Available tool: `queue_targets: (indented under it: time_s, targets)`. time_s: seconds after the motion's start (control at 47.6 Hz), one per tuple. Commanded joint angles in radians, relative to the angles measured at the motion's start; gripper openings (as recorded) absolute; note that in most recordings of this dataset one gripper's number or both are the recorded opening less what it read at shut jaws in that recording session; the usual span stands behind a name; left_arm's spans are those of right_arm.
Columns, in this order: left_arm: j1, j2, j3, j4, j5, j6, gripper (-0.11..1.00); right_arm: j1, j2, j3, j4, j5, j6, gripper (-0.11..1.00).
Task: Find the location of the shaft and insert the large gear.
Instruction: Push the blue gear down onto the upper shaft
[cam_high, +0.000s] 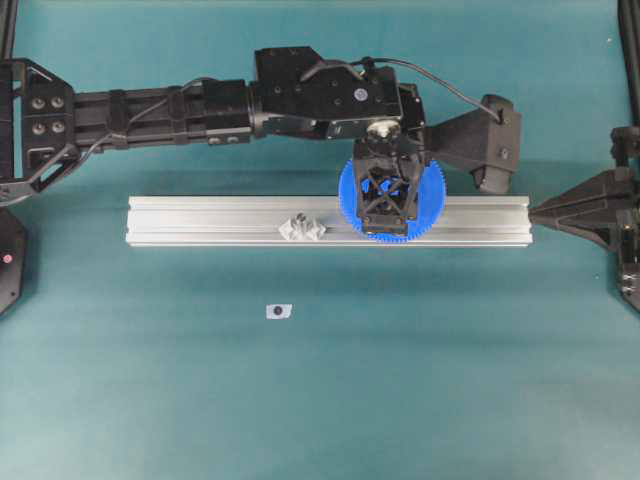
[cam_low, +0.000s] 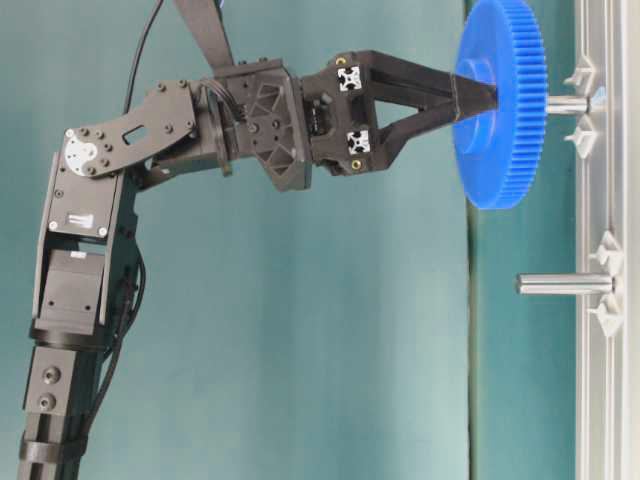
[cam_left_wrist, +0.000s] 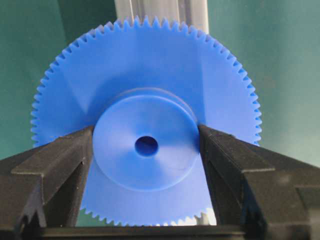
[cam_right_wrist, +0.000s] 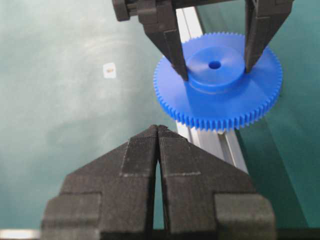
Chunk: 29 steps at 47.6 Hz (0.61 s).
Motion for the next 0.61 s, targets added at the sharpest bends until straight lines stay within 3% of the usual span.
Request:
queue_targets:
  time_s: [0.0, 0.589]
  targets:
    - [0.015, -0.028, -0.034, 0.005, -0.011, -0.002, 0.82, -0.003, 0.005, -0.011, -0.002, -0.005, 0.008, 0.01]
    - [0.002, -0.035, -0.034, 0.005, 0.000, -0.003, 0.80, -0.003, 0.002, -0.011, -0.002, 0.009, 0.008, 0.01]
